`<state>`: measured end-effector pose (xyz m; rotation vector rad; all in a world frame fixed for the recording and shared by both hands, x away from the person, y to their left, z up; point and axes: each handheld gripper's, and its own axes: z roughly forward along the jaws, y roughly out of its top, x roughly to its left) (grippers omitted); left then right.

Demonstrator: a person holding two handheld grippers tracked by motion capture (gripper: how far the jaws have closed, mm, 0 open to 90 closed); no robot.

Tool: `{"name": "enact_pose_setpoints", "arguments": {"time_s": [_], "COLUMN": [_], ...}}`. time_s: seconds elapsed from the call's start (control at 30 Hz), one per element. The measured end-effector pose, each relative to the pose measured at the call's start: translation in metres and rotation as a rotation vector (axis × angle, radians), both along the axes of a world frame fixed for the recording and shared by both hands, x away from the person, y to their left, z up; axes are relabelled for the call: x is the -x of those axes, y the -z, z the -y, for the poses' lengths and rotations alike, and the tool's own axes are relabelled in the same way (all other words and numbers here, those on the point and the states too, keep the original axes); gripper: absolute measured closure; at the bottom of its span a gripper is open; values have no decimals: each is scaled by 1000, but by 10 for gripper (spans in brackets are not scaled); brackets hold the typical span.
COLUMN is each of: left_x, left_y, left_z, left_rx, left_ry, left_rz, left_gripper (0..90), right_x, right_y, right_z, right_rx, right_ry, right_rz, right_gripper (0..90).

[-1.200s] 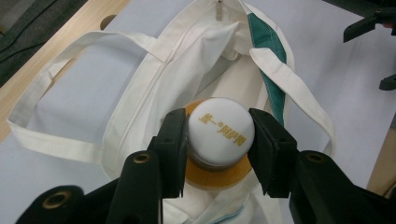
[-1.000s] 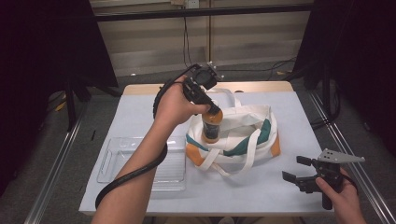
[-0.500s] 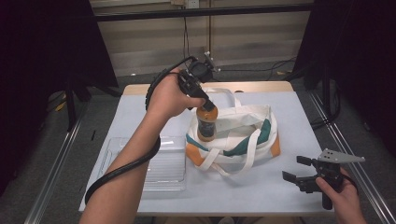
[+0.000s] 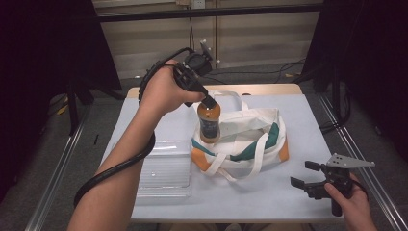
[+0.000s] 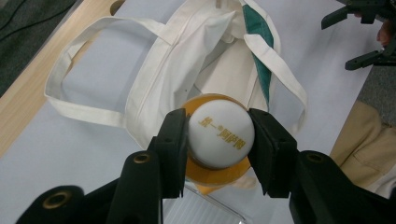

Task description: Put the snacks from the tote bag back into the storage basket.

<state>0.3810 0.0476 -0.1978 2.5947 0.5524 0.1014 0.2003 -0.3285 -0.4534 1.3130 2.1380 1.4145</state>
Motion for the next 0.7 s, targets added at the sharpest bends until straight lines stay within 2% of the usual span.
{"name": "enact_pose_setpoints", "arguments": {"time_s": [0.1, 0.2, 0.23, 0.27, 0.43, 0.6, 0.63, 0.7], "left_x": [0, 0, 0, -1, 0, -1, 0, 0], "left_y": [-2, -5, -5, -6, -7, -9, -8, -8], "left_z": [-2, -4, -5, -6, -10, -18, -20, -21], "left_rx": [-10, -24, -24, -30, -34, -39, -36, -43], "left_ry": [-13, -2, -15, -4, -28, -21, -35, -33], "left_rz": [-8, -4, -8, -6, -17, -19, -29, -30], "left_gripper": [592, 592, 593, 592, 592, 592, 592, 592], "right_x": [0, 0, 0, 0, 0, 0, 0, 0], "right_y": [0, 0, 0, 0, 0, 0, 1, 1], "right_z": [0, 0, 0, 0, 0, 0, 0, 0], "right_rx": [0, 1, 0, -1, 0, 0, 2, 2], "right_ry": [2, 3, 2, 3, 3, 2, 2, 1], "right_rz": [-1, -1, 0, -1, -5, -5, -2, -5], "right_gripper": [55, 55, 55, 55, 55, 55, 55, 55]}}
